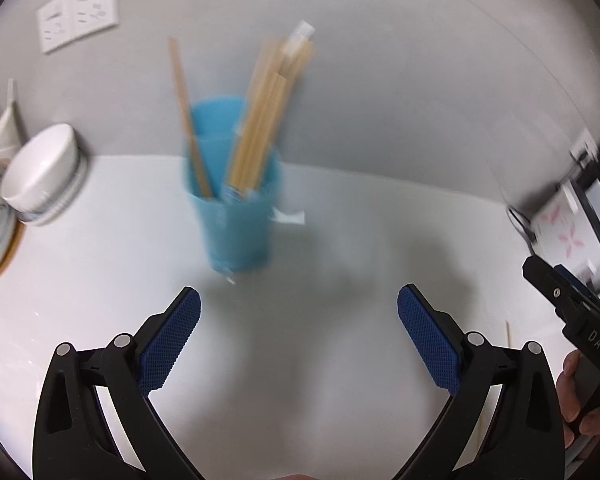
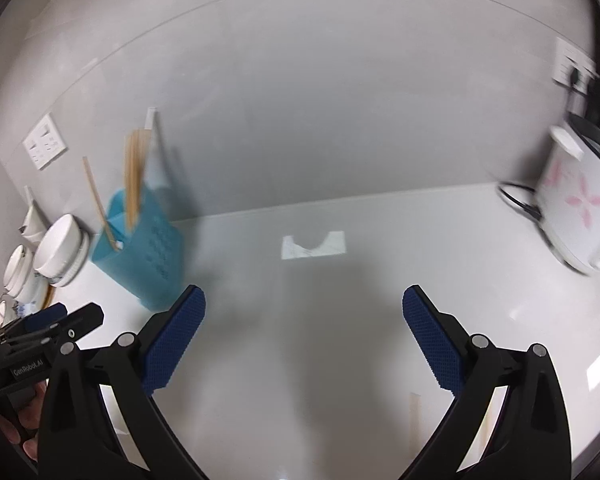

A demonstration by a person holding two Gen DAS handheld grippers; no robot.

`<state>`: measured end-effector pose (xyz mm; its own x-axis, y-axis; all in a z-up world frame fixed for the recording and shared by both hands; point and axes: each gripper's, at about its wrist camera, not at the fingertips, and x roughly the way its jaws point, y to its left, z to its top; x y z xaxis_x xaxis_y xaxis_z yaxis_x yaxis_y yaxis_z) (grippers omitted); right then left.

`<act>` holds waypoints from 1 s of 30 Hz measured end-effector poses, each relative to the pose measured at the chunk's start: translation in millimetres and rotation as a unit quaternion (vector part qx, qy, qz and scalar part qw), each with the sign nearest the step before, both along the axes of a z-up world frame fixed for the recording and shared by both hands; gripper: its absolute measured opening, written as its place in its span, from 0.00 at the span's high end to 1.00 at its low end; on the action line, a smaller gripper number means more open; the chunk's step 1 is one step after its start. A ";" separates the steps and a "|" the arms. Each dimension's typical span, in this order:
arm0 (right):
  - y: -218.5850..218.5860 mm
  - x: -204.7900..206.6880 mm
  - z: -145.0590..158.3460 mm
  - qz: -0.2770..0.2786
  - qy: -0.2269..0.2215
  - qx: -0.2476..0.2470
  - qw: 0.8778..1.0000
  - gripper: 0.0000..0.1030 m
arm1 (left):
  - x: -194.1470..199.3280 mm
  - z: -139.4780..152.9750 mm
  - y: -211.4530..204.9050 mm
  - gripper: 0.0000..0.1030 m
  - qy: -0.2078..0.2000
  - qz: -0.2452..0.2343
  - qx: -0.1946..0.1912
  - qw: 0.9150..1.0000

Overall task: Organize utensils
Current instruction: 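Move both open tools back over the last chopsticks on the table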

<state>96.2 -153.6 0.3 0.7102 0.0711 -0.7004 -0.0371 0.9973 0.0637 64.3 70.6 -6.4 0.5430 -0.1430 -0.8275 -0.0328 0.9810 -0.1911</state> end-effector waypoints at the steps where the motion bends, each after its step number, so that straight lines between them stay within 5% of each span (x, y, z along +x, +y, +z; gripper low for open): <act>1: -8.0 -2.4 -1.9 -0.005 0.002 -0.001 1.000 0.08 | -1.2 -2.4 -9.4 0.06 0.003 -0.008 0.001 1.000; 18: -141.0 -45.6 -58.4 -0.081 0.097 -0.049 0.991 0.17 | -17.4 -56.8 -164.7 0.06 0.073 -0.111 0.004 0.991; 30: -177.9 -49.2 -112.1 -0.090 0.203 -0.042 0.974 0.45 | -40.1 -107.3 -224.8 0.06 0.135 -0.127 0.016 0.982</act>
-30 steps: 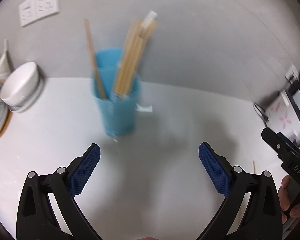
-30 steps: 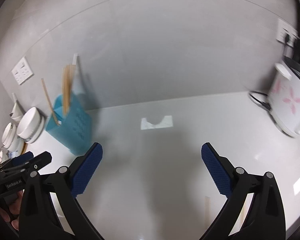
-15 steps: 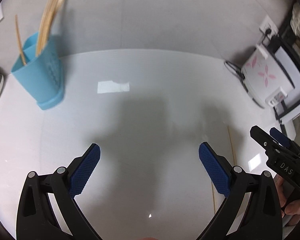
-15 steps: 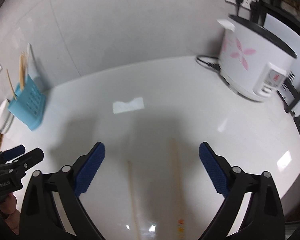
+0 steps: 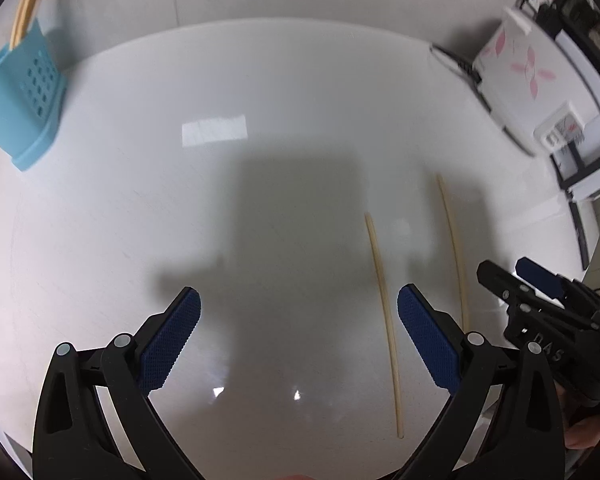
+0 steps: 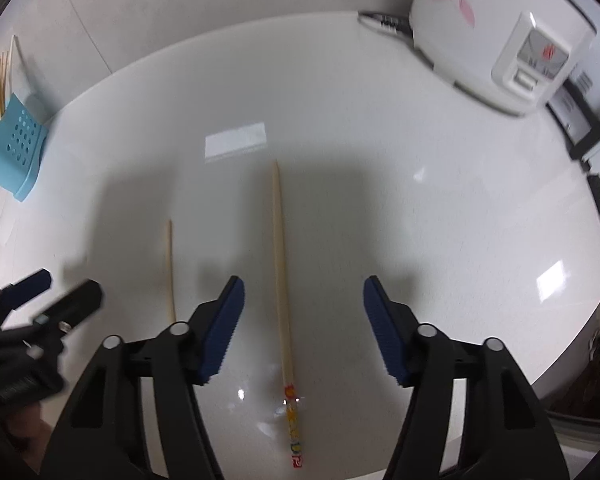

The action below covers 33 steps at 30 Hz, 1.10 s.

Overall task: Organize utensils
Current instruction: 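Move both open tools back over the last chopsticks on the table, then close the left tool on a pale chopstick while the right tool grasps a printed-tip chopstick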

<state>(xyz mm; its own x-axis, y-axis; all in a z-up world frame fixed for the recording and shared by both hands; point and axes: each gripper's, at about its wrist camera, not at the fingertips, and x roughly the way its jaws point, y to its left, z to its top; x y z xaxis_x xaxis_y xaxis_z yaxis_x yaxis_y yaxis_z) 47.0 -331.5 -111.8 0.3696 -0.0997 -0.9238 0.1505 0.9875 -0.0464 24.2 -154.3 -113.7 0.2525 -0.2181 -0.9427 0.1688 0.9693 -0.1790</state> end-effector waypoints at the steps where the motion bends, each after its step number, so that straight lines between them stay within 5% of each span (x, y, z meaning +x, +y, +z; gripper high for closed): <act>1: -1.7 -0.3 -2.7 0.001 0.006 0.002 1.000 0.47 | -1.6 -4.4 -5.2 0.06 0.006 -0.001 0.002 1.000; 14: -4.2 -10.1 -16.9 0.033 0.055 0.008 0.998 0.62 | -13.7 -36.3 -42.2 0.08 0.045 0.002 0.041 0.998; 21: 2.6 -10.3 -20.7 0.055 0.072 0.020 0.996 0.62 | -13.8 -37.5 -52.4 0.19 0.044 0.002 0.081 0.996; 26: 5.7 -3.9 -23.3 0.067 0.083 0.015 0.994 0.64 | -12.5 -32.8 -57.8 0.48 0.041 0.000 0.095 0.995; 30: 13.7 -0.5 -28.5 0.073 0.095 0.009 0.993 0.69 | -9.4 -29.9 -62.3 0.94 0.050 -0.005 0.095 0.994; 33: 15.8 1.9 -32.5 0.071 0.107 0.011 0.992 0.75 | -7.7 -29.8 -60.5 0.96 0.060 -0.004 0.085 0.995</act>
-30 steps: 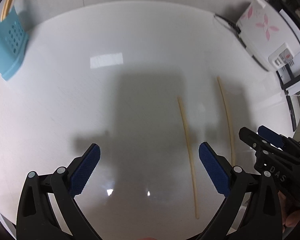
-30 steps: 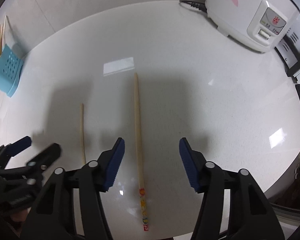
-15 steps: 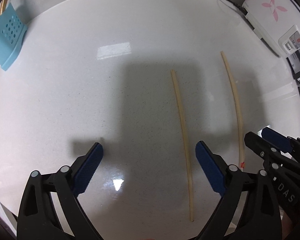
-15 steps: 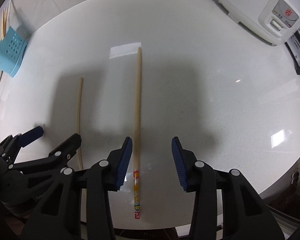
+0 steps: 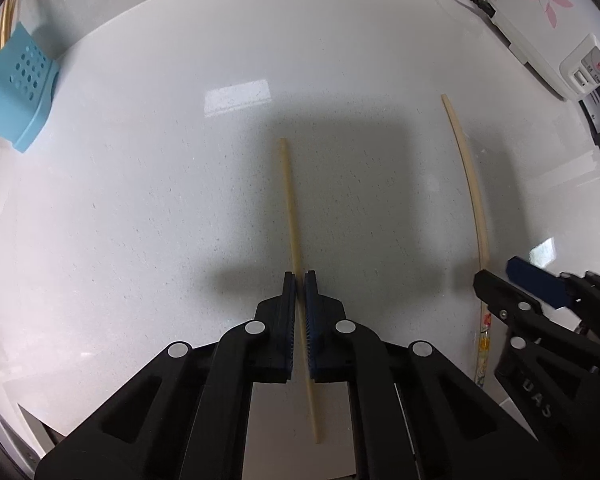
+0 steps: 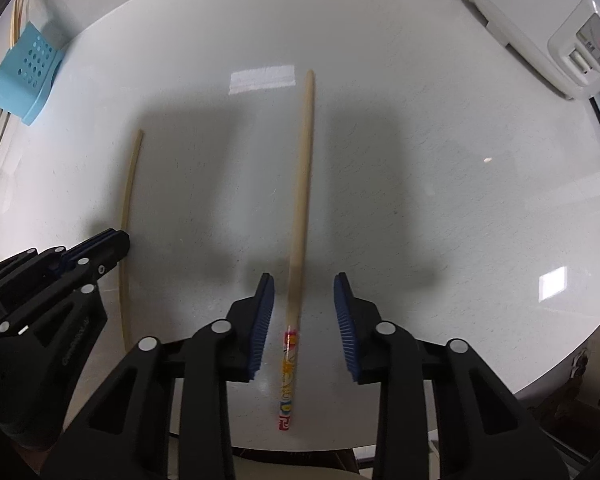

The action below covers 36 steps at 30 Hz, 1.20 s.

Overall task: Organize utensils
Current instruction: 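Close the left tool on a pale chopstick while the right tool grasps a printed-tip chopstick, then lift both chopsticks upright and carry them above the blue holder cup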

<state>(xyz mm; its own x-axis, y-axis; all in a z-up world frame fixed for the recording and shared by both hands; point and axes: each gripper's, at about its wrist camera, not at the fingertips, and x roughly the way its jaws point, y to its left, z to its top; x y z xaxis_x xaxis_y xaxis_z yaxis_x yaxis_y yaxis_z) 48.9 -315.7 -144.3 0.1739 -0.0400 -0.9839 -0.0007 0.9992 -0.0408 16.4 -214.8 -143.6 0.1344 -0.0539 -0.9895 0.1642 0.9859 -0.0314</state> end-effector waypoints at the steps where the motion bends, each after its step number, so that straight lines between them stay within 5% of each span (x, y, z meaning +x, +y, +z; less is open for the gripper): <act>1: 1.4 1.9 -1.9 0.000 0.006 0.001 1.000 0.78 | 0.5 0.1 0.9 0.97 0.003 0.001 -0.004 1.000; 5: 3.9 5.7 -4.3 -0.008 0.016 -0.010 1.000 0.94 | -0.2 0.7 11.7 0.97 0.014 0.012 -0.028 0.999; 17: 17.8 11.8 -3.4 -0.013 0.020 -0.013 1.000 0.94 | 1.8 14.8 37.7 0.97 0.006 0.021 -0.041 0.999; 36: 58.0 2.3 60.6 0.013 -0.066 -0.011 0.998 0.94 | -3.9 65.2 98.8 0.97 -0.052 0.037 -0.063 0.996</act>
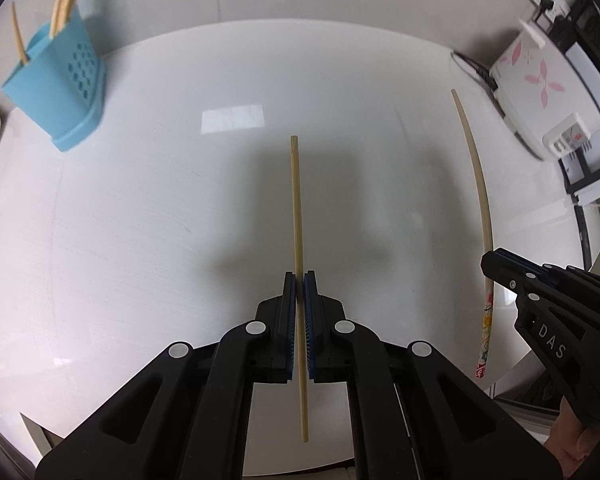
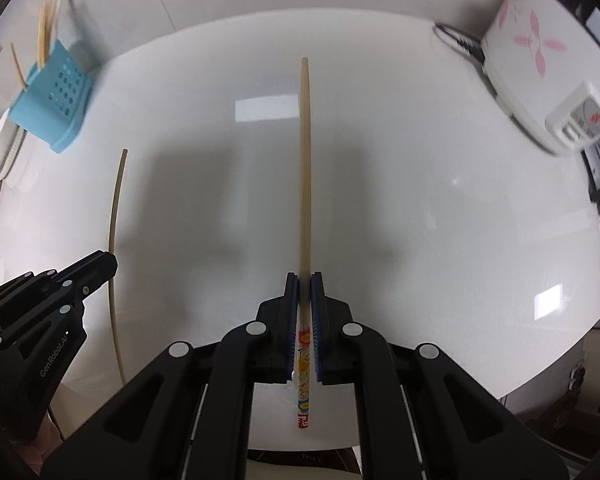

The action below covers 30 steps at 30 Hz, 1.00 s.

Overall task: Organize utensils
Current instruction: 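Lift both chopsticks upright and carry them above the blue holder cup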

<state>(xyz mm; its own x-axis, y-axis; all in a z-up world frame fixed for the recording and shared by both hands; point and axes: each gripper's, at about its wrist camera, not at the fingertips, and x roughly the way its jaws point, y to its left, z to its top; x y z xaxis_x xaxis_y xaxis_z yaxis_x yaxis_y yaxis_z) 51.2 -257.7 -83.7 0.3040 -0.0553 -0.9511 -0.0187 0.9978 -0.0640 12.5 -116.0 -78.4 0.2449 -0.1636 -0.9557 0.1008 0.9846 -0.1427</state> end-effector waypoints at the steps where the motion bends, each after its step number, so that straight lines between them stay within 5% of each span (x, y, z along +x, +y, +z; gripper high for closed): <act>1: 14.3 -2.7 4.6 0.002 -0.005 0.002 1.000 0.94 | 0.9 3.5 3.6 0.97 -0.004 0.002 0.000 1.000; 15: 101.9 23.7 56.6 0.060 -0.097 0.023 0.993 0.94 | 12.5 76.6 93.4 0.97 -0.118 0.052 -0.025 0.991; 30: 190.7 66.8 100.6 0.105 -0.184 0.063 0.975 0.94 | 49.7 129.1 183.4 0.97 -0.240 0.109 -0.034 0.964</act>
<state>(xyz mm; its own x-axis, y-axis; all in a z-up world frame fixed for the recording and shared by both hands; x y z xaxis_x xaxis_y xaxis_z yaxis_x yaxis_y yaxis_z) 118.0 -67.0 16.9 0.6186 0.1559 -0.7701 -0.2228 0.9747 0.0183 62.2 67.5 50.7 0.6912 -0.1163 -0.7133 -0.0371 0.9800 -0.1957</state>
